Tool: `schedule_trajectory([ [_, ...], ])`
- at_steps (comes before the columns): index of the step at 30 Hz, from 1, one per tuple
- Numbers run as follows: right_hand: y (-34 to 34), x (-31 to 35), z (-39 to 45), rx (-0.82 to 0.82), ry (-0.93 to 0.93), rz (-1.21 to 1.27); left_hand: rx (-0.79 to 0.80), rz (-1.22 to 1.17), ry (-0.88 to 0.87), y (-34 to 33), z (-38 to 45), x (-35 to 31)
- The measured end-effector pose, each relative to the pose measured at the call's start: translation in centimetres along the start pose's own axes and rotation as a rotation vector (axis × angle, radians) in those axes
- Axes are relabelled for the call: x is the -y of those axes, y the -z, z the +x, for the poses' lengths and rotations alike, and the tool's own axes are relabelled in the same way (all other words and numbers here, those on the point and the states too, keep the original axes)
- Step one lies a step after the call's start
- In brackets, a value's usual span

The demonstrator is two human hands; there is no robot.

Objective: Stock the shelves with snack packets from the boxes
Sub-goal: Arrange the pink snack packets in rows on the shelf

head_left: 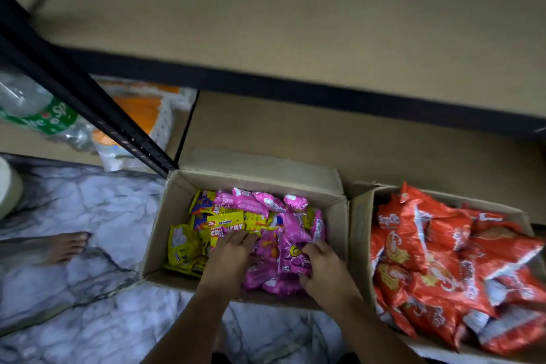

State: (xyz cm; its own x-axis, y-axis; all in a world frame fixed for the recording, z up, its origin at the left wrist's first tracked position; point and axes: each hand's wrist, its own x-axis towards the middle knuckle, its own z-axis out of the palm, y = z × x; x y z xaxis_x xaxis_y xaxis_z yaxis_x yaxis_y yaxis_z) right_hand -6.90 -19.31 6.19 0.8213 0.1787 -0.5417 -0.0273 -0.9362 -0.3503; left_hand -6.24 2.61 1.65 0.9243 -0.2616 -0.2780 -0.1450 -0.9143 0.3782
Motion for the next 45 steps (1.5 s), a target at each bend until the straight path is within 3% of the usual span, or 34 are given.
schedule_trajectory([
  [13, 24.8, 9.5, -15.2, -0.511, 0.128, -0.033, -0.373, -0.035, -0.183, 31.0, -4.6, -11.7],
  [20, 37.3, 14.0, -23.1, -0.8, 0.248, -0.034, -0.489, -0.188, -0.4, 45.1, -5.3, -16.6],
  [28, 49.4, 17.6, -27.9, -1.076, 0.355, -0.133, -0.619, -0.113, -0.645, 60.3, -6.3, -21.9],
  [36, 59.7, 17.4, -28.0, -1.269, 0.455, -0.226, -0.82, -0.045, -0.748, 69.5, -3.6, -27.7],
  [40, 64.4, 15.8, -24.7, -1.284, 0.471, -0.247, -0.903, 0.071, -0.686, 71.8, 0.6, -29.8],
  [45, 69.7, 13.9, -19.1, -1.257, 0.479, -0.295, -0.892, 0.156, -0.553, 73.6, 7.3, -31.5],
])
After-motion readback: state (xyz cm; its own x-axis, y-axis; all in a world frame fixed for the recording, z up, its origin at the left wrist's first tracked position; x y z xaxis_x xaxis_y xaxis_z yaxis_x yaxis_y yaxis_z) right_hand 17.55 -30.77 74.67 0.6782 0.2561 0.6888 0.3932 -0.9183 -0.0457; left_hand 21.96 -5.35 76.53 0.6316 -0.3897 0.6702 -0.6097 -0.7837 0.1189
